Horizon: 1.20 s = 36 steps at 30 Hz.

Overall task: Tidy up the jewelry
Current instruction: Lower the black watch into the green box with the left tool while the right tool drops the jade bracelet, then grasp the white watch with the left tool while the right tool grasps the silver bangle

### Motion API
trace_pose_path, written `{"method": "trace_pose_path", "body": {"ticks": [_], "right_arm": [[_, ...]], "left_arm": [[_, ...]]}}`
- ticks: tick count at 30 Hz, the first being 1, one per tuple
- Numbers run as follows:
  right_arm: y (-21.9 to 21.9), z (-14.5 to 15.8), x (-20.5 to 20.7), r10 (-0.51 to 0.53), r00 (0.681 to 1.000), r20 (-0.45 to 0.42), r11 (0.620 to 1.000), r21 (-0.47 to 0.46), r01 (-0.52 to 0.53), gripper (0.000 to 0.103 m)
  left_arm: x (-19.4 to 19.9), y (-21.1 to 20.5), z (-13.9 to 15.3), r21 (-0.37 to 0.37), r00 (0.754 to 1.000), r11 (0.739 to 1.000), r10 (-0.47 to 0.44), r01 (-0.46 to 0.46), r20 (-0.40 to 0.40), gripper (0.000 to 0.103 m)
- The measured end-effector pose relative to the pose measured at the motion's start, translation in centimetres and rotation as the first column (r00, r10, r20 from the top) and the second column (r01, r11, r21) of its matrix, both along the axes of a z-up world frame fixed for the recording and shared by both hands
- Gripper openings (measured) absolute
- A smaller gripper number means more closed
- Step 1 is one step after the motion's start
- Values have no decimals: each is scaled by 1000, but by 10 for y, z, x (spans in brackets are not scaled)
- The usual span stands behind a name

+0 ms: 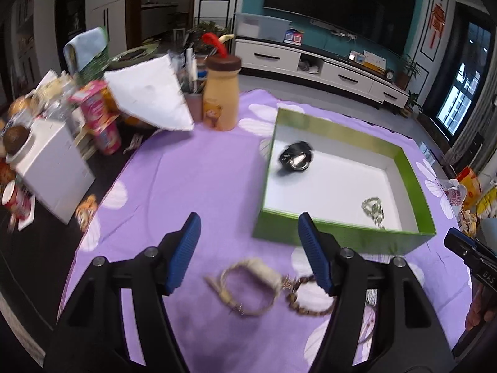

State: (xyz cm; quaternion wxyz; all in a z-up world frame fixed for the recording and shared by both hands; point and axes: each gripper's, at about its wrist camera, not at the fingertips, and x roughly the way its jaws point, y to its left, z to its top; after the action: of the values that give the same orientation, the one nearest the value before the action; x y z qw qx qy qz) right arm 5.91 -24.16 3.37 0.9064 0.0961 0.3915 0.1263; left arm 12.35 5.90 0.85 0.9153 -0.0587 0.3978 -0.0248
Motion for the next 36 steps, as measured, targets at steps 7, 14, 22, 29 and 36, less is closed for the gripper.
{"method": "trace_pose_path", "body": {"ticks": [7,14,22,29,36], "right_arm": [[13,-4,-25,51,998,-26,999,12,-51,40],[52,-32,-45,211,970,-118,977,11,-211,40],[116,-62,-53,431,888,-163,894,-56,-444,40],[134,-78,-48,470,861,-195,857,-134,-498,22],[137,-81,-47,474,863,-174,845,-185,-502,2]], "left_arm": [[-30,2,-21,-11,999,1000,-13,13,-49,66],[-47,-9,-45,-4,992,996,-93,93,-82,66],[-52,-14,-59,-7,984,990,-144,144,-106,66],[-47,-13,-65,-13,980,987,-162,162,-117,66],[-28,-19,-68,-12,968,976,-219,219,-125,65]]}}
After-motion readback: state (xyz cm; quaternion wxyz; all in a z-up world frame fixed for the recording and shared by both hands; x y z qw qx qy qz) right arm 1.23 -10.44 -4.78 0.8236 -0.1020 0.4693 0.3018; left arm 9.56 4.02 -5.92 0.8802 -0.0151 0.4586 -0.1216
